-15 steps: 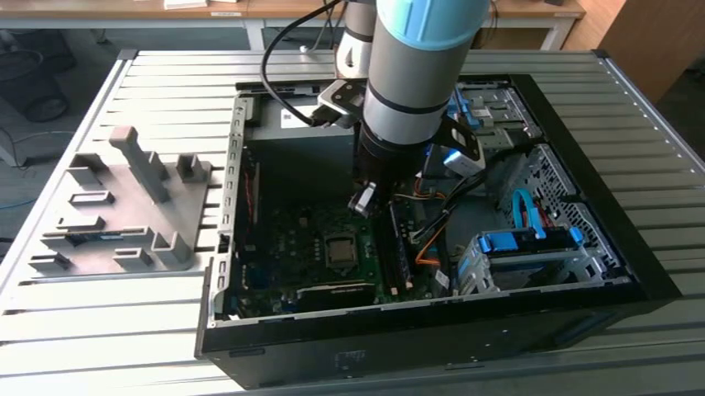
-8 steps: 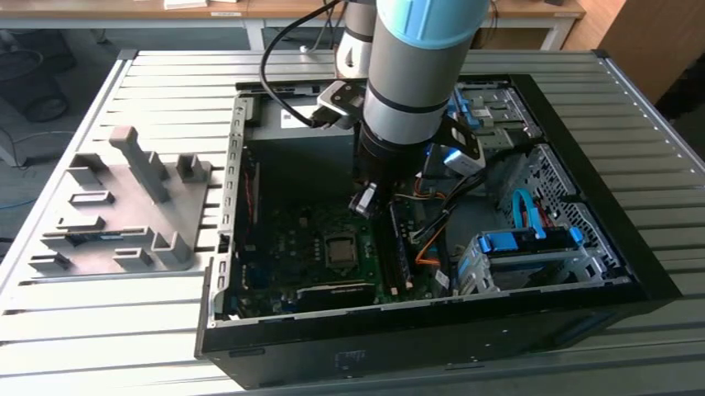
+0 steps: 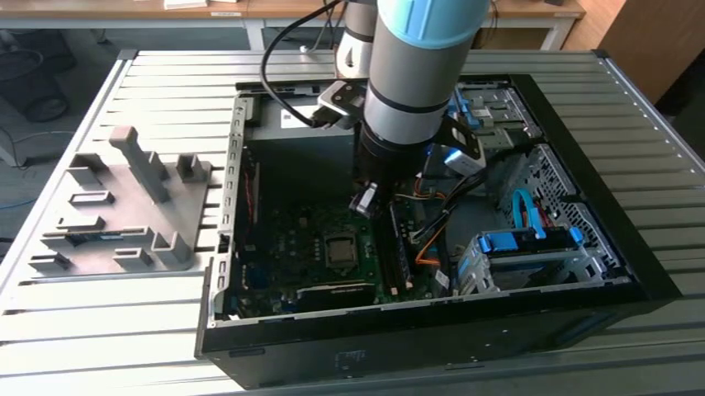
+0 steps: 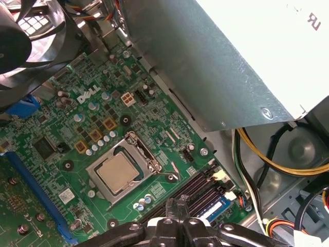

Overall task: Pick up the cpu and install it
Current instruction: 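Install the first cpu locking lever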

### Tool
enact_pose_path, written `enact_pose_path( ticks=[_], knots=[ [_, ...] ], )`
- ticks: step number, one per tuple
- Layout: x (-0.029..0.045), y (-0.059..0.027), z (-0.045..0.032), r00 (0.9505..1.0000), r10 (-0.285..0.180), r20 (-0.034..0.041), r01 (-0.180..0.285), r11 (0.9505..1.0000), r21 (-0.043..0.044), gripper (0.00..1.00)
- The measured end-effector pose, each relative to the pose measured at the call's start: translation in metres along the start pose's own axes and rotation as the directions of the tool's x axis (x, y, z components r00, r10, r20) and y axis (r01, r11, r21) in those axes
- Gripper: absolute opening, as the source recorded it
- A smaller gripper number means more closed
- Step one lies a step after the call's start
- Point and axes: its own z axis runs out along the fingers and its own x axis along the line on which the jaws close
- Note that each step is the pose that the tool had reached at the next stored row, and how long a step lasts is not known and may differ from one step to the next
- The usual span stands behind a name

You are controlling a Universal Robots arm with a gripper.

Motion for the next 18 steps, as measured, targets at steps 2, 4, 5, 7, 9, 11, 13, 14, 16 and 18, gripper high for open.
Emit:
enact_pose_path(
  ticks=[2, 4, 5, 7, 9, 11, 13, 14, 16, 18],
  knots=[
    [-0.0011, -0.0014, -0.0002, 1.0, 0.0, -0.0004, 0.0, 1.0, 0.0002, 0.1],
    [-0.0014, -0.0017, -0.0013, 1.0, 0.0, -0.0007, 0.0, 1.0, 0.0003, 0.1],
    [-0.0016, -0.0016, -0.0036, 1.0, 0.0, -0.0004, 0.0, 1.0, 0.0002, 0.1],
    [-0.0017, -0.0013, -0.0091, 1.0, 0.0, -0.0003, 0.0, 1.0, 0.0002, 0.1],
    [-0.0019, -0.0009, -0.0149, 1.0, 0.0, -0.0002, 0.0, 1.0, 0.0002, 0.1],
    [-0.0024, -0.0006, -0.0162, 1.0, 0.0, 0.0002, 0.0, 1.0, 0.0, 0.1],
    [-0.0056, 0.0015, -0.0162, 1.0, 0.0, -0.0003, 0.0, 1.0, 0.0001, 0.1],
    [-0.0084, 0.0036, -0.0159, 1.0, 0.0, -0.0003, 0.0, 1.0, 0.0001, 0.1],
    [-0.015, 0.0084, -0.0154, 1.0, 0.0, -0.0004, 0.0, 1.0, 0.0001, 0.1],
    [-0.0221, 0.0138, -0.0147, 1.0, 0.0, -0.0004, 0.0, 1.0, 0.0002, 0.1]
  ],
)
